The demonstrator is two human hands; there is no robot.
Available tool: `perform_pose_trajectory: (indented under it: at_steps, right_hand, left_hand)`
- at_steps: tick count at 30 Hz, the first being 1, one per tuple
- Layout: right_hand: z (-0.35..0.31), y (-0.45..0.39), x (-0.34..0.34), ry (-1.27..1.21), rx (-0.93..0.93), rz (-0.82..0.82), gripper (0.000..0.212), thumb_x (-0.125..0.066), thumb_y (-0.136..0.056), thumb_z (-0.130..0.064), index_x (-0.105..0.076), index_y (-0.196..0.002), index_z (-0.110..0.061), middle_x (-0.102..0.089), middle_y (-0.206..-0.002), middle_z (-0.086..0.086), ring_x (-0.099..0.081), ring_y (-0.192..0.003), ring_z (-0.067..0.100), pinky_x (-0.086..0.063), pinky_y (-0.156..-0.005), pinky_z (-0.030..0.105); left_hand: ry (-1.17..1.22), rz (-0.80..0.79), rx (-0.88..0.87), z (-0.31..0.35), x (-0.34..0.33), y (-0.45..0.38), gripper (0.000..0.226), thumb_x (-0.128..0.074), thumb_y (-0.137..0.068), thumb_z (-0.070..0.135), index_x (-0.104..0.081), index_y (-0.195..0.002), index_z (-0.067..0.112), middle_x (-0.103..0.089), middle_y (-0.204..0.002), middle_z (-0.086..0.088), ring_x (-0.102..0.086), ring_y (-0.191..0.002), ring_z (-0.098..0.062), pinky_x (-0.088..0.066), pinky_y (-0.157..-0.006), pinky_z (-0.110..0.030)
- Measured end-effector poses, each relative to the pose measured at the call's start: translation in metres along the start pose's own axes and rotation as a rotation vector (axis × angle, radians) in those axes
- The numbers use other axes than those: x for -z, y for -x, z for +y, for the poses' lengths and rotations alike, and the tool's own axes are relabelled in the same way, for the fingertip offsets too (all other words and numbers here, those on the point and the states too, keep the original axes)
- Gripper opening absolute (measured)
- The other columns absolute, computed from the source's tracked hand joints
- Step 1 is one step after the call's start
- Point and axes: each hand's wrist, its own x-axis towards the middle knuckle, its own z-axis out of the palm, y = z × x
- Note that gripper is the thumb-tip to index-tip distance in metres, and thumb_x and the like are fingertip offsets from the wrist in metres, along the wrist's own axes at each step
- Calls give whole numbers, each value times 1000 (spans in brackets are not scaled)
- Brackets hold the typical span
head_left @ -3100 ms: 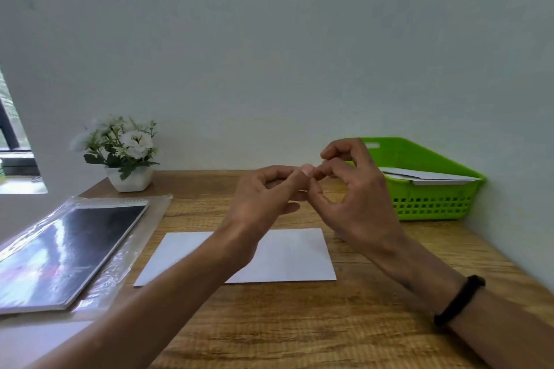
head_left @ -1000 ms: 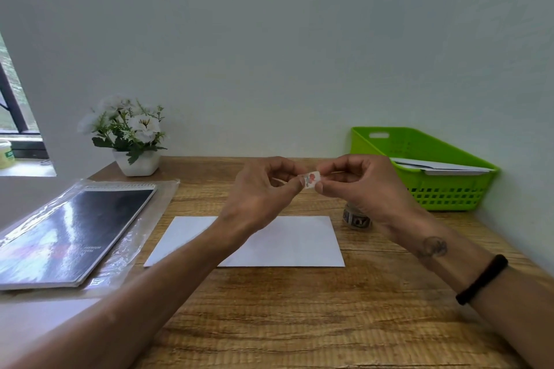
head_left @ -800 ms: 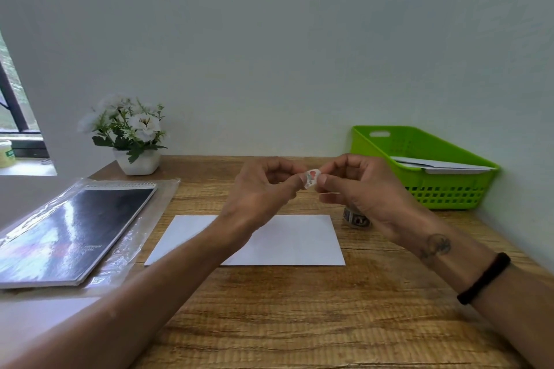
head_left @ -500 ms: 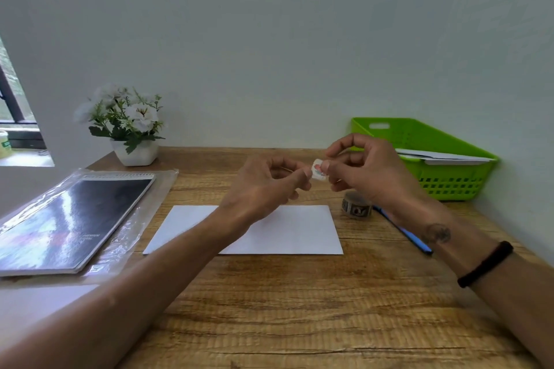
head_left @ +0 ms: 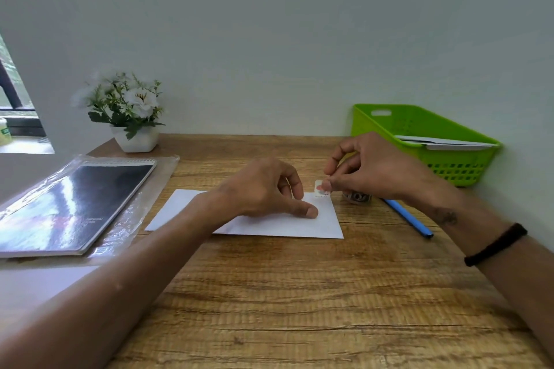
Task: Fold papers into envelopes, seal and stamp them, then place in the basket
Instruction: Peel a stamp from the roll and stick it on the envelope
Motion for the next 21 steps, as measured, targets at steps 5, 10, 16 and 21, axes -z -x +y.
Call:
perform_pose_trajectory:
  at_steps: [5, 10, 16, 21]
  right_hand:
    - [0, 0, -2, 44, -4, -16, 25, -93, -74, -25, -75, -89, -17, -79, -72, -3, -77, -76, 9, -52, -67, 20]
    - [3, -2, -4, 136, 37, -19, 19, -91, -78, -21, -74, -87, -20, -79, -71, -6, -72, -65, -2, -47, -60, 14]
    - [7, -5, -8, 242, 123, -6, 17, -88, -80, -17, -72, -85, -20, -77, -70, -7, -68, -62, -6, -44, -57, 5]
    - [9, -6, -11, 326, 151, 14, 19, -88, -79, -22, -70, -83, -26, -76, -72, -10, -69, -67, -5, -47, -58, 9]
  left_hand:
    - [55, -17, 40, -4, -1, -3, 33, -82, -81, 56, -78, -90, 25, -77, -87, -1, -61, -71, -5, -45, -65, -25]
    - [28, 104, 34, -6, -11, -5, 31, -72, -92, 52, -78, -88, 22, -72, -77, 4, -54, -62, -2, -36, -53, -14]
    - [15, 130, 22, -6, -15, -6, 33, -74, -89, 54, -75, -83, 22, -63, -66, 13, -53, -54, 9, -36, -49, -9]
    - [31, 157, 22, -4, -19, -3, 41, -78, -82, 61, -75, -82, 20, -65, -66, 11, -53, -55, 2, -36, -49, -12]
